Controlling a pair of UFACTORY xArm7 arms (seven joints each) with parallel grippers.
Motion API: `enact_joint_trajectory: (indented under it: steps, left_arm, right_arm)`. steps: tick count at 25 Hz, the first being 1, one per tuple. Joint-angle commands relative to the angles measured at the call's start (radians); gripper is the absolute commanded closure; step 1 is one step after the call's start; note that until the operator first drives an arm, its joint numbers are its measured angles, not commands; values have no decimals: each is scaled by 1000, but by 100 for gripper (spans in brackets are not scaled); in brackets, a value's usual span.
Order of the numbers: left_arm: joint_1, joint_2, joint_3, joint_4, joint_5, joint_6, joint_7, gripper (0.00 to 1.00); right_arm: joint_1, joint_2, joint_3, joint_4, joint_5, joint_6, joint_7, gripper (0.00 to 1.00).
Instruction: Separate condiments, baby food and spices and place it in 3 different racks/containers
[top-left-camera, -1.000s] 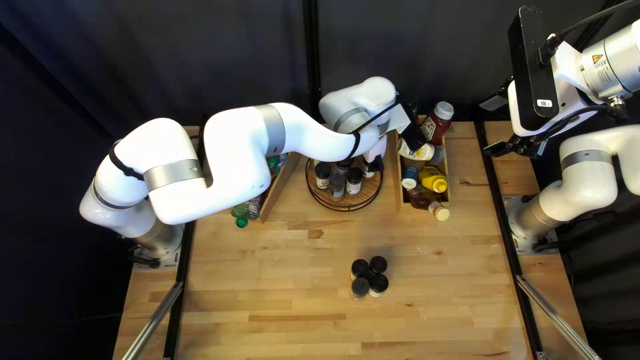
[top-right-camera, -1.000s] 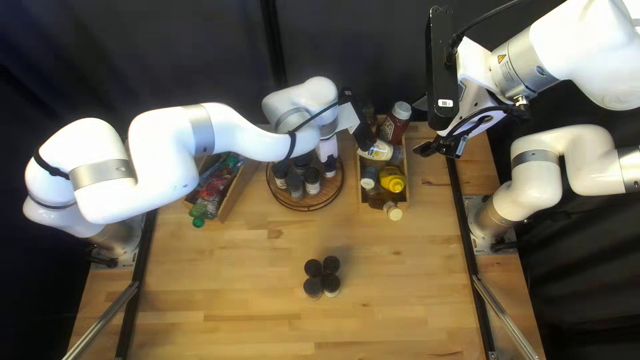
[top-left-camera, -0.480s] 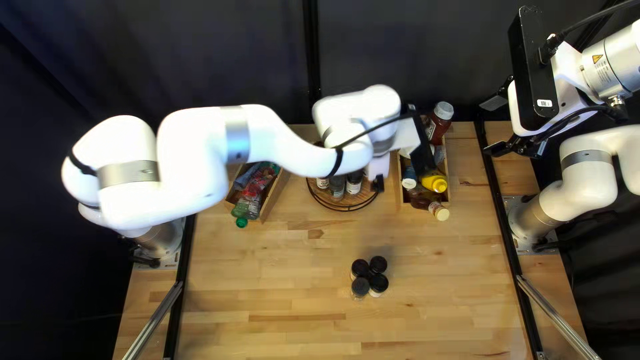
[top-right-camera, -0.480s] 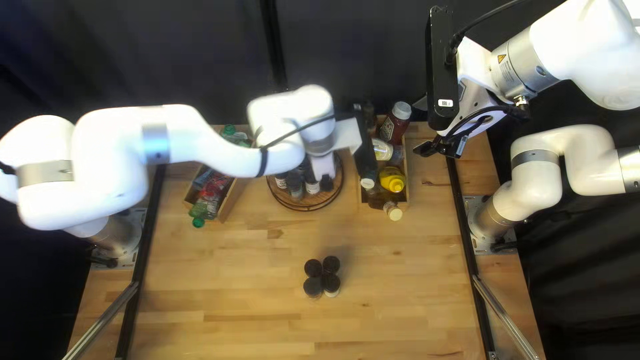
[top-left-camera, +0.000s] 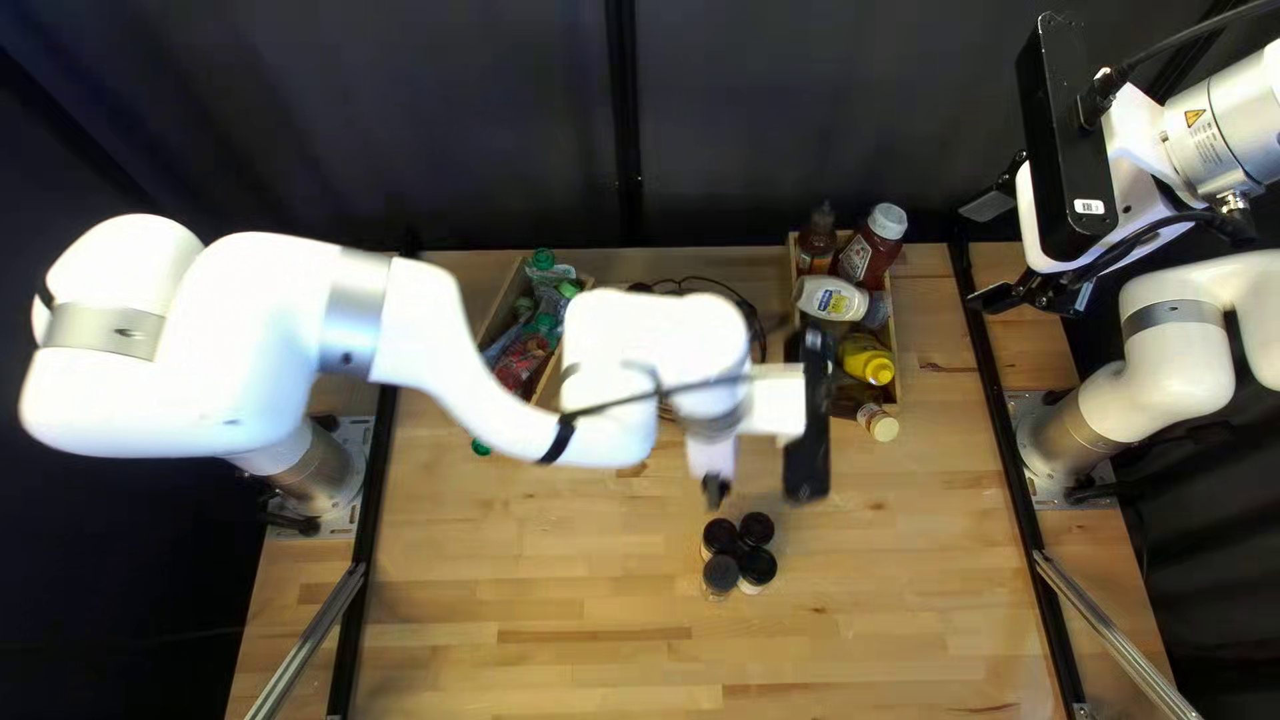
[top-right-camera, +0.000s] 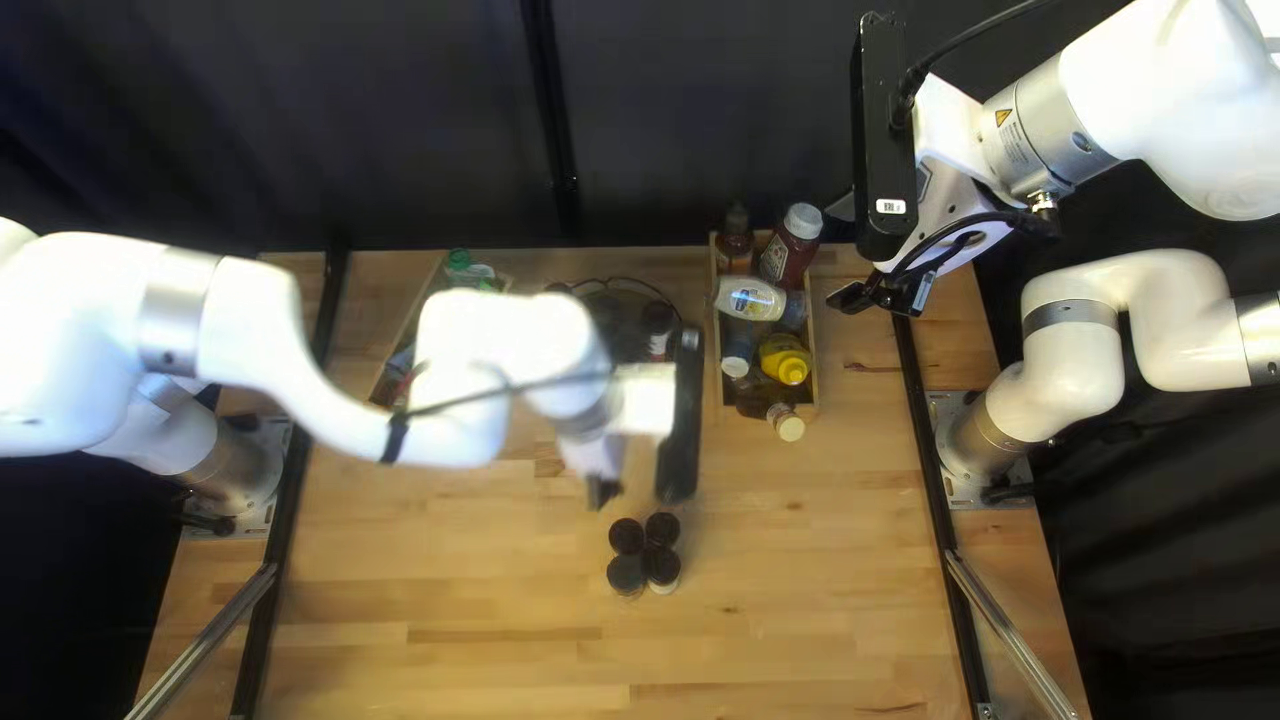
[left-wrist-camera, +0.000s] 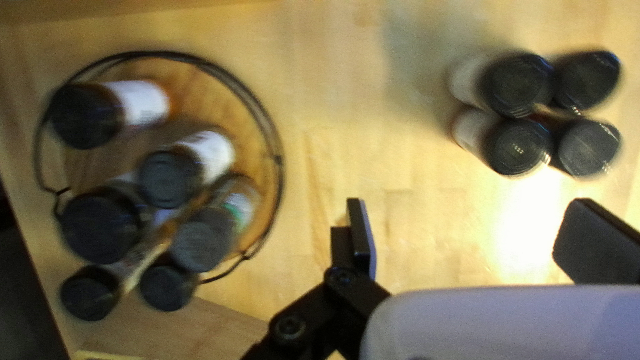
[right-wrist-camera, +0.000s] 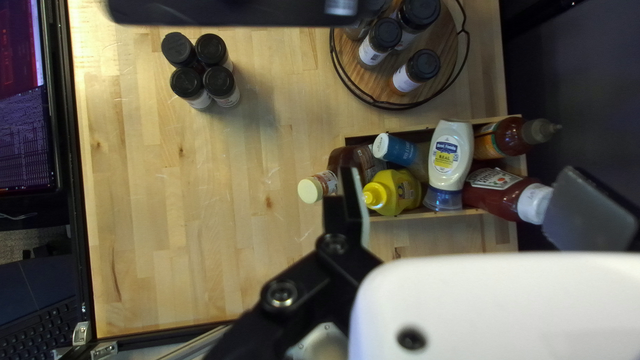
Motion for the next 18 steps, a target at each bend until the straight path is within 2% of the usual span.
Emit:
enact_joint_trajectory:
  steps: [1, 7, 12, 18]
  left_arm:
    - [-52, -25, -23, -60, 33, -25, -64, 0]
    - [-141, 35, -50, -85, 27, -49, -349, 0]
    - [-188, 90, -47, -89, 13, -77, -584, 0]
    - [-166, 209, -47, -9, -68, -87, -748, 0]
  right_arm:
    - [0, 0, 0, 0, 0, 0, 0, 0]
    - [0, 0, 0, 0, 0, 0, 0, 0]
    - [0, 0, 0, 0, 0, 0, 0, 0]
    - [0, 0, 0, 0, 0, 0, 0, 0]
